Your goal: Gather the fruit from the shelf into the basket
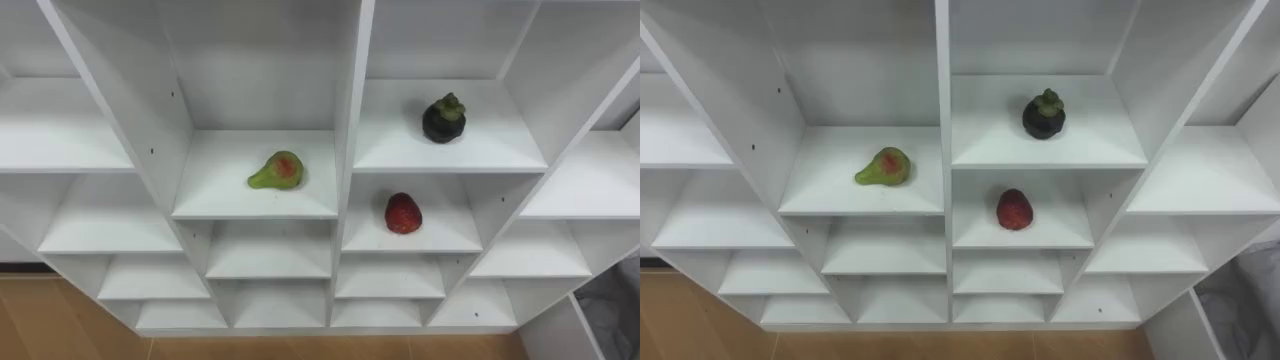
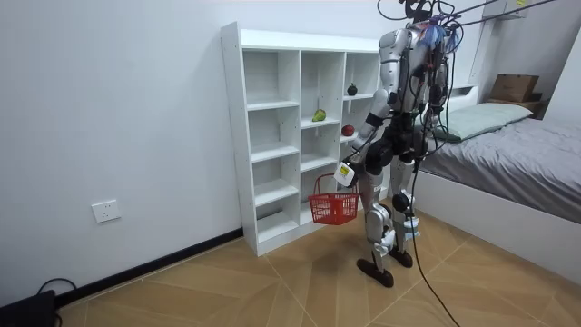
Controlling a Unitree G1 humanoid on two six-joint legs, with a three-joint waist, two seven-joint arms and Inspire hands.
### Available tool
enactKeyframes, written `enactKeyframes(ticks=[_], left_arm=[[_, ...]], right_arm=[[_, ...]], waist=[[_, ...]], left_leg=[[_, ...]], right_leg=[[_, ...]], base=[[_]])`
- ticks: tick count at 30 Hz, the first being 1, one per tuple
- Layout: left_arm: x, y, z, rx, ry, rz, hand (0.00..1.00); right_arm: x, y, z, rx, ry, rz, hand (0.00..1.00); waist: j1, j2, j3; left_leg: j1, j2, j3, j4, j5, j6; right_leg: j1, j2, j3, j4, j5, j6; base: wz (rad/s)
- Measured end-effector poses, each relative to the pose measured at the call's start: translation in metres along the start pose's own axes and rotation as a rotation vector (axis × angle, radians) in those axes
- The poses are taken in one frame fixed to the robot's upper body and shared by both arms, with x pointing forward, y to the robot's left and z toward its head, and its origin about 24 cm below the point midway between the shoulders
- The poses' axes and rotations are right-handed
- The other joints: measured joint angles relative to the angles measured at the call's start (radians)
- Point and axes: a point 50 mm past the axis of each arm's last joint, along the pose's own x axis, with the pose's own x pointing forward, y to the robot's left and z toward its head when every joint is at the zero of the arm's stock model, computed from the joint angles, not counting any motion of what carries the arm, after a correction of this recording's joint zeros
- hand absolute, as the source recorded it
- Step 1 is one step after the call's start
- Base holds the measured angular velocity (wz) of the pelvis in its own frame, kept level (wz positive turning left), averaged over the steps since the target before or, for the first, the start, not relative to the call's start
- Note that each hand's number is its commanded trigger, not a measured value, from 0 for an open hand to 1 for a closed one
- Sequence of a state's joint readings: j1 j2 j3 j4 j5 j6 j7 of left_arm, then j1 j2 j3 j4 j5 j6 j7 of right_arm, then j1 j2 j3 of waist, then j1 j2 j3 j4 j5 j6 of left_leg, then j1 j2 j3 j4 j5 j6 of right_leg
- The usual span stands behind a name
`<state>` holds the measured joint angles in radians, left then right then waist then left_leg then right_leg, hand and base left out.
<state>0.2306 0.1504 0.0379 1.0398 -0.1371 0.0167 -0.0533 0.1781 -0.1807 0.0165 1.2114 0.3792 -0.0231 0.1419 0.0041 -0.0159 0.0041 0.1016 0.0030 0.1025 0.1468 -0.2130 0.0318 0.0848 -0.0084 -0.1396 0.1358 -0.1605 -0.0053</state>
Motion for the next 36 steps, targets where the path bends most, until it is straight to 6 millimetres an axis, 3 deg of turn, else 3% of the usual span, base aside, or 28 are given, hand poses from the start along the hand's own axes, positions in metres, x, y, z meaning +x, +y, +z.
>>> enactKeyframes(ticks=[13, 26, 36], left_arm=[[-0.0007, -0.0006, -0.0038, 0.018, 0.01, 0.002, 1.0], [0.0001, -0.005, -0.0022, 0.015, 0.006, -0.009, 1.0], [0.0004, -0.0044, 0.0008, 0.013, -0.006, -0.008, 1.0]], right_arm=[[0.0002, -0.0019, 0.0001, -0.039, -0.001, -0.051, 0.0], [0.0003, -0.0048, 0.0045, -0.101, -0.025, -0.129, 0.0], [0.0001, -0.0034, 0.0064, -0.228, -0.045, -0.217, 0.0]], waist=[[0.002, 0.007, 0.0007], [-0.001, 0.034, 0.002], [0.0, 0.017, 0.0019]], left_leg=[[-0.003, 0.0, -0.002, -0.001, 0.0, 0.0], [-0.001, 0.001, -0.005, -0.001, 0.0, 0.0], [0.0, 0.0, 0.006, -0.003, 0.0, 0.0]], right_leg=[[0.0, 0.001, 0.0, -0.001, 0.0, 0.0], [0.002, 0.001, 0.001, 0.003, 0.001, -0.001], [0.0, 0.002, 0.012, 0.001, 0.0, 0.0]], base=[[0.0], [0.0], [-0.01]])
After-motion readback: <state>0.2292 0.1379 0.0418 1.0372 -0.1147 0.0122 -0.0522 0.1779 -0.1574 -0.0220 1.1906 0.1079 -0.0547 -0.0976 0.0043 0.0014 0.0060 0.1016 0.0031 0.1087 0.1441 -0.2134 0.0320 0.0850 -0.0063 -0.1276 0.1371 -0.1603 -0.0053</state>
